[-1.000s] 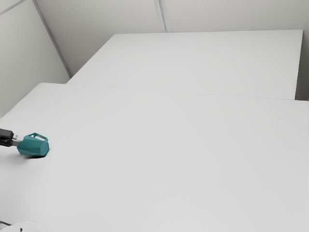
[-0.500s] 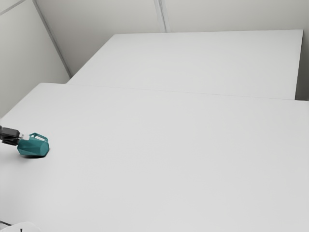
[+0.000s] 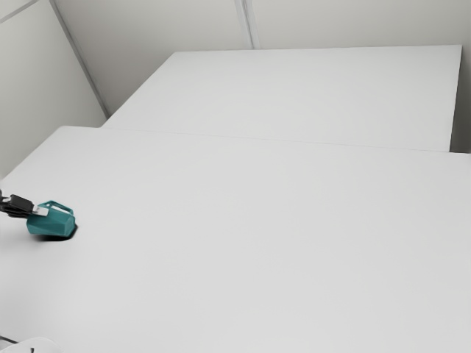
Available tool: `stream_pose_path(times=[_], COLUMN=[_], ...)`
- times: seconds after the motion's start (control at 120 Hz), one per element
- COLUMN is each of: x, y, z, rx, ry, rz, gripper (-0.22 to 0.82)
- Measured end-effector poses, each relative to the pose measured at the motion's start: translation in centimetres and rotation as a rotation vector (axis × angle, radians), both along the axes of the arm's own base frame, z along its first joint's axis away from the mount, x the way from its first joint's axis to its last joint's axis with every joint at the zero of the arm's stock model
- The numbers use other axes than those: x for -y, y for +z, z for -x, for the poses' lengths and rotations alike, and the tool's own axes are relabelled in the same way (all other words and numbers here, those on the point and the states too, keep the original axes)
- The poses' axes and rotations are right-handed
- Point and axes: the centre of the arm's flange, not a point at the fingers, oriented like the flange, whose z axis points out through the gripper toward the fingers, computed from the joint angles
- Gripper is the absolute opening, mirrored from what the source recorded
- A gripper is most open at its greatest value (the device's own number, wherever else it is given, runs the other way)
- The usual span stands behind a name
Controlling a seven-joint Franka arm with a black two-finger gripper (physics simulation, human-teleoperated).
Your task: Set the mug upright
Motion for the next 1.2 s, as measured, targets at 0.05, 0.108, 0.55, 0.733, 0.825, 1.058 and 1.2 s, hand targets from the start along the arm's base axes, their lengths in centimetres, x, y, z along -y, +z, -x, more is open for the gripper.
stream_pose_path(times=[0.05,0.108,0.55,0.733,0.825,1.058,1.2], x=[0.3,0.9,14.6,20.7,23.4,28.1,30.6], y=[0.2,0.6,12.7,15.5,16.8,18.1,17.9], z=[-0.4,-1.1,-11.0,-12.9,-13.1,-12.9,-12.4], rx=[0.003,0.008,-0.043,-0.096,-0.128,-0.202,-0.25], ry=[-0.009,-0.026,-0.341,-0.404,-0.43,-0.426,-0.408], rz=[-0.002,-0.009,-0.293,-0.434,-0.503,-0.649,-0.717], gripper=[-0.09,-0.11,-0.17,-0.17,-0.18,-0.18,-0.18])
